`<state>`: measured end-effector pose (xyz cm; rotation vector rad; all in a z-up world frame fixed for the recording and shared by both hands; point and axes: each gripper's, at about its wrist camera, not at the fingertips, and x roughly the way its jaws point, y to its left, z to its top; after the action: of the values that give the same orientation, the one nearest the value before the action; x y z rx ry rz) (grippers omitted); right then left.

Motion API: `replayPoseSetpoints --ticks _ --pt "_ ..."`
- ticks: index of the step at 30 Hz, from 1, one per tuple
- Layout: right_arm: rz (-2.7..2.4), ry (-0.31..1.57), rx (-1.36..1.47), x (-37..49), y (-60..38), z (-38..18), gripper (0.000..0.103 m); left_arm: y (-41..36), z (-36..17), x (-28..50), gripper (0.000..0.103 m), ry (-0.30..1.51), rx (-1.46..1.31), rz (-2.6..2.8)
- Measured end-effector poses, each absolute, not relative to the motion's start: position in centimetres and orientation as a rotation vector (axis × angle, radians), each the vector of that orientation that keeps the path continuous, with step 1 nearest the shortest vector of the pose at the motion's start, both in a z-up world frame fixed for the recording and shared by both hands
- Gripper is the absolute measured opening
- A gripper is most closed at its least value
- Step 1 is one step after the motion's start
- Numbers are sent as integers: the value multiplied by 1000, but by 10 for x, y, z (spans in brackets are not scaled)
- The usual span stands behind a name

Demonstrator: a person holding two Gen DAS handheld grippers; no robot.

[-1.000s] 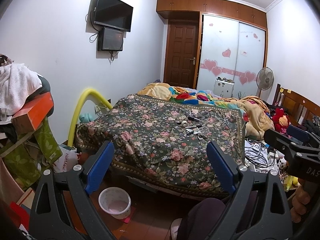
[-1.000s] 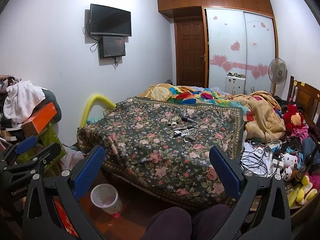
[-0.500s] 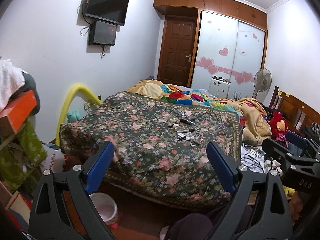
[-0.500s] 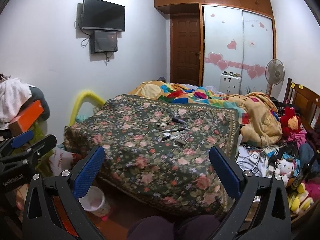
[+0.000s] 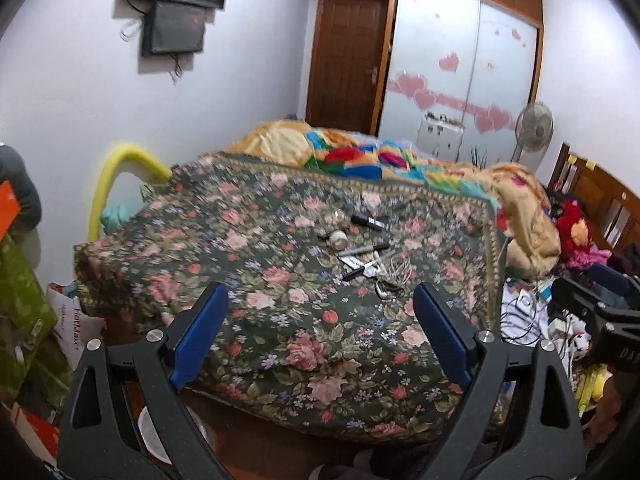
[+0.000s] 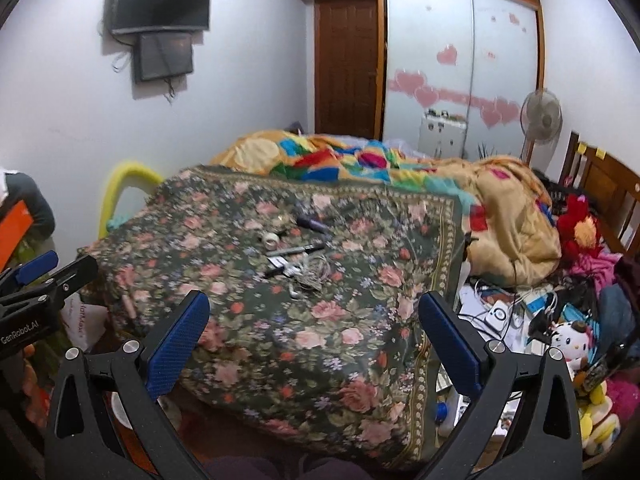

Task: Collect trash
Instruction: 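Reach the left tool to the clear pen and close on it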

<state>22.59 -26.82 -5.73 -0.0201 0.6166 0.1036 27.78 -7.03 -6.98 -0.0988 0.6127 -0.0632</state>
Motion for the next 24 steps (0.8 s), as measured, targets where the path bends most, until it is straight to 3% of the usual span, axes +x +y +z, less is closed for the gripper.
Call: replayPoseSetpoints --ticks 14,19,22,24 --pt "157 862 100 385 -294 -152 100 -114 -183 430 94 816 -1 -143" --pt "206 957 197 430 -295 -190 85 -121 -218 477 93 837 -2 -196" --pt "240 1021 282 458 -294 -215 78 -129 -234 503 85 841 9 -230" --pt "262 1056 337 471 -295 -228 72 -134 -246 521 74 856 14 -255"
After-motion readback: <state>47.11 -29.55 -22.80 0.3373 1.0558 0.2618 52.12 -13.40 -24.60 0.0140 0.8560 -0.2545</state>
